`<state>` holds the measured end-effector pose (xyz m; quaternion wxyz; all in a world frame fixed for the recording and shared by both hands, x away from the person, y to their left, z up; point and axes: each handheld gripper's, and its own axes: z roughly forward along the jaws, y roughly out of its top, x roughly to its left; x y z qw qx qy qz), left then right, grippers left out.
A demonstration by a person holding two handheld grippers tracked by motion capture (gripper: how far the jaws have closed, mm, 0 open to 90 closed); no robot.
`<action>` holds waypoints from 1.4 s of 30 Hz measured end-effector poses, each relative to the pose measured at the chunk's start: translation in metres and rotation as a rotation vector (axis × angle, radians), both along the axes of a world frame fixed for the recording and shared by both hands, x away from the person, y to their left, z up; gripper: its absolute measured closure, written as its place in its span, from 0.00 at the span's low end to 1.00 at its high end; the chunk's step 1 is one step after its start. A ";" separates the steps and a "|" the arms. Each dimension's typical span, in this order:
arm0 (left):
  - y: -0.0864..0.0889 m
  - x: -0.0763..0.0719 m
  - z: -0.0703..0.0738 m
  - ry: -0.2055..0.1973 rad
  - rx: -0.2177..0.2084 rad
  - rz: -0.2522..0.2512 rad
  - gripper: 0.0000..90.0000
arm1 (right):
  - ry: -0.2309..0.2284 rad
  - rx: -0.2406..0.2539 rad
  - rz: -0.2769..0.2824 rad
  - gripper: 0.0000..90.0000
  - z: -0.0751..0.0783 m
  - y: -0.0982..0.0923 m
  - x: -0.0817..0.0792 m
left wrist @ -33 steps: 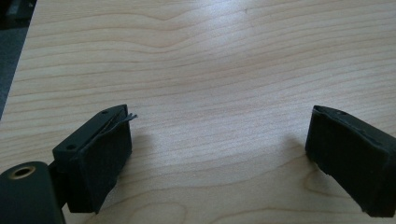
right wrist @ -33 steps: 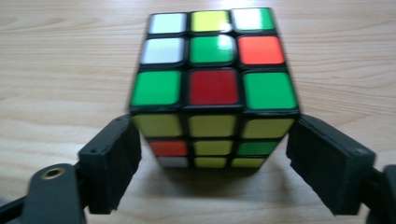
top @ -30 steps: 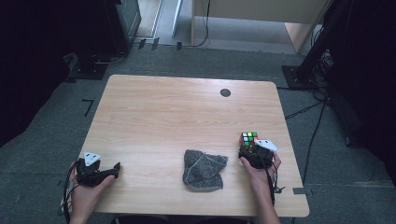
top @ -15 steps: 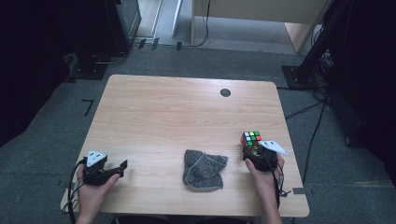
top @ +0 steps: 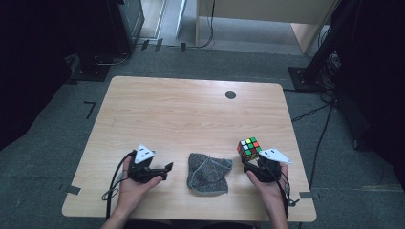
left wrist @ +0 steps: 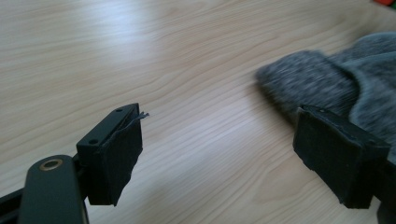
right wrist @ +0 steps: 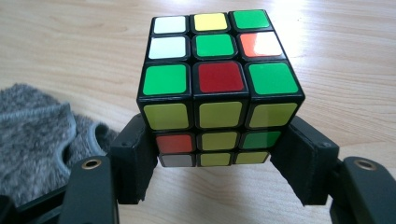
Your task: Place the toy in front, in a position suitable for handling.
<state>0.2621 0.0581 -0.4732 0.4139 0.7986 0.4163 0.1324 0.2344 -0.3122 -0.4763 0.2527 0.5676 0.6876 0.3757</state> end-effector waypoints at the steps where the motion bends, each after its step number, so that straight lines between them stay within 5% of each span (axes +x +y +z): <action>1: -0.008 0.000 0.001 -0.002 -0.001 -0.021 0.18 | 0.002 -0.008 0.004 0.38 -0.001 -0.001 -0.001; 8: -0.044 -0.007 -0.009 0.004 0.043 -0.147 0.18 | 0.014 0.019 0.006 0.38 -0.004 -0.010 -0.006; 19: -0.071 -0.018 -0.022 -0.025 0.088 -0.246 0.32 | 0.027 0.029 0.055 0.38 -0.002 0.001 -0.010; 23: -0.075 -0.016 -0.030 -0.011 0.140 -0.259 0.55 | 0.035 0.013 0.083 0.38 -0.005 0.008 -0.010; 28: -0.058 -0.012 -0.023 -0.034 0.130 -0.221 0.90 | 0.046 -0.001 0.108 0.38 -0.007 0.015 -0.010; 31: -0.033 -0.007 -0.013 -0.048 0.114 -0.202 0.97 | 0.044 -0.002 0.120 0.38 -0.006 0.016 -0.011; 37: 0.023 -0.010 0.000 -0.095 0.103 -0.239 0.96 | 0.041 -0.016 0.156 0.38 -0.005 0.018 -0.012; 40: 0.036 -0.010 0.006 -0.143 0.074 -0.255 0.80 | 0.039 -0.015 0.166 0.38 -0.005 0.021 -0.011; 42: 0.038 -0.008 0.008 -0.132 0.024 -0.244 0.65 | 0.038 -0.008 0.176 0.38 -0.005 0.023 -0.011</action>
